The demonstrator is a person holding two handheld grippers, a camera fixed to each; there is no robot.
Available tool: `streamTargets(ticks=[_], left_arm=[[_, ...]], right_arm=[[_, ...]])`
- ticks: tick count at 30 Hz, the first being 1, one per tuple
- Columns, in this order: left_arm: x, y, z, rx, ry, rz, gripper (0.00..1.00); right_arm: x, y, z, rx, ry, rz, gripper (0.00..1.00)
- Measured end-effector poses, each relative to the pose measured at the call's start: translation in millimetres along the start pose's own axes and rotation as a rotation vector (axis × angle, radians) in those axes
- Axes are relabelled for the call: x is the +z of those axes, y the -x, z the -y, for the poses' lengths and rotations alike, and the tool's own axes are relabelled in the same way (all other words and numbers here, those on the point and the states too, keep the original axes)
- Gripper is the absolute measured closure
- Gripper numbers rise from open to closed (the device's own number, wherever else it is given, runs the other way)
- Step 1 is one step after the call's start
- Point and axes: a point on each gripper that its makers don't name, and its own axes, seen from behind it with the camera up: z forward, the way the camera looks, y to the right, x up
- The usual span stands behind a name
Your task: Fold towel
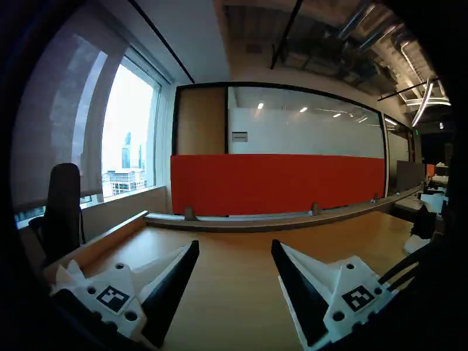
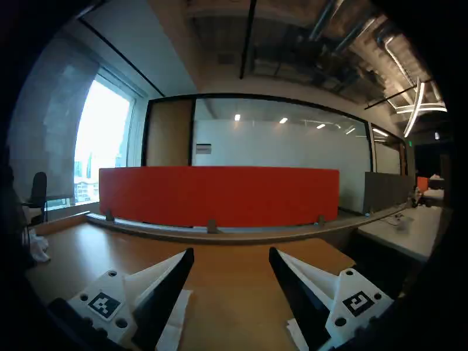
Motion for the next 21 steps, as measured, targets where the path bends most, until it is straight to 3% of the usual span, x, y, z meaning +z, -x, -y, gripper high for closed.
streamTargets(ticks=[11,21], left_arm=[[-6.0,-61.5,1.9,0.010,0.003,0.004,0.09],[-8.6,-76.6,-2.2,0.023,0.027,0.044,0.09]], right_arm=[[-7.2,-75.9,2.2,0.009,0.009,-0.007,0.01],[-14.3,-96.9,3.9,-0.005,0.002,0.023,0.01]])
